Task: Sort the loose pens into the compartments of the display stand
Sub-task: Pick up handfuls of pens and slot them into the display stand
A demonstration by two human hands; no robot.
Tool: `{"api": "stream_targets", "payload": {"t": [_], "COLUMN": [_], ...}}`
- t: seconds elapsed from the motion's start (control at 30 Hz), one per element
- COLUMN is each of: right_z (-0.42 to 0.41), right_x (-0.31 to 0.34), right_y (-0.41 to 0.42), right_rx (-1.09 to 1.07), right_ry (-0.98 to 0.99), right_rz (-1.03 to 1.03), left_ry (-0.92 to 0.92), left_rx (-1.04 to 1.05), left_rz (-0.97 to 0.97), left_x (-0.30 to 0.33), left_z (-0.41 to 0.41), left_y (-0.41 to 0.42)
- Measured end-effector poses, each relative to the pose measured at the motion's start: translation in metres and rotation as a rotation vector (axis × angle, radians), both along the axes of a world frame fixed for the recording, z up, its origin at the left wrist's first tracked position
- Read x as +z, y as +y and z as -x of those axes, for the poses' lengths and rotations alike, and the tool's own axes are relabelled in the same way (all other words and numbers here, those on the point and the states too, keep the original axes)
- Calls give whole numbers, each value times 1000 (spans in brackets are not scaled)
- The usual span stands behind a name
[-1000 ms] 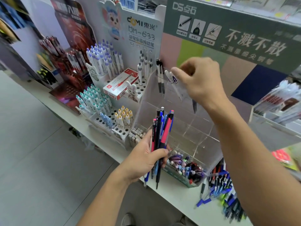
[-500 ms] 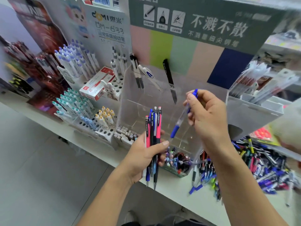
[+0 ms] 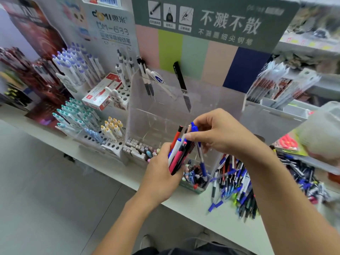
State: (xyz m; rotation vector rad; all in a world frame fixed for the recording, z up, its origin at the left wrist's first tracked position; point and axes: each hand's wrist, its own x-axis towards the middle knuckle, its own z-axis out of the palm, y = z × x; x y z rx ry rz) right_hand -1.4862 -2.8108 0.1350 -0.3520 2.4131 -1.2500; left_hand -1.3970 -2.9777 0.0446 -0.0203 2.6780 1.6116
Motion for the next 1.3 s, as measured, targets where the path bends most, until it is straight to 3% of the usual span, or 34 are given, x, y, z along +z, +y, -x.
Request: {"api": "stream_targets", "payload": {"t": [0.1, 0.2, 0.37, 0.43, 0.53, 0.77, 1.13, 1.23, 1.3], "right_z": [-1, 2, 15, 21, 41, 100, 110, 93, 65], "right_x": [3, 14, 65, 89, 102, 57, 36, 36, 43], "right_y": [2, 11, 36, 43, 34, -13, -17, -10, -15], "right_rx": [-132, -185, -332, -429, -437, -316, -308, -347, -348], "right_ry": [-23, 76, 513, 736, 921, 744, 393, 577, 685], "right_rz": [152, 168, 200, 135, -143, -520, -229, -351, -313], "left_ry": [14, -54, -274, -353, -368, -463, -372, -367, -347], "left_rx": [56, 18, 101, 125, 74, -27, 14, 45, 51], "left_rz": [-6, -148, -605, -825, -992, -1218, -1219, -1172, -1081], "left_x": [1, 4, 4, 6, 15, 26, 31, 31, 31], "left_z": [-1, -5, -9, -9, -7, -2, -10, -10, -9], "left_y": [0, -4, -7, -9, -10, -17, -27, -27, -27]}}
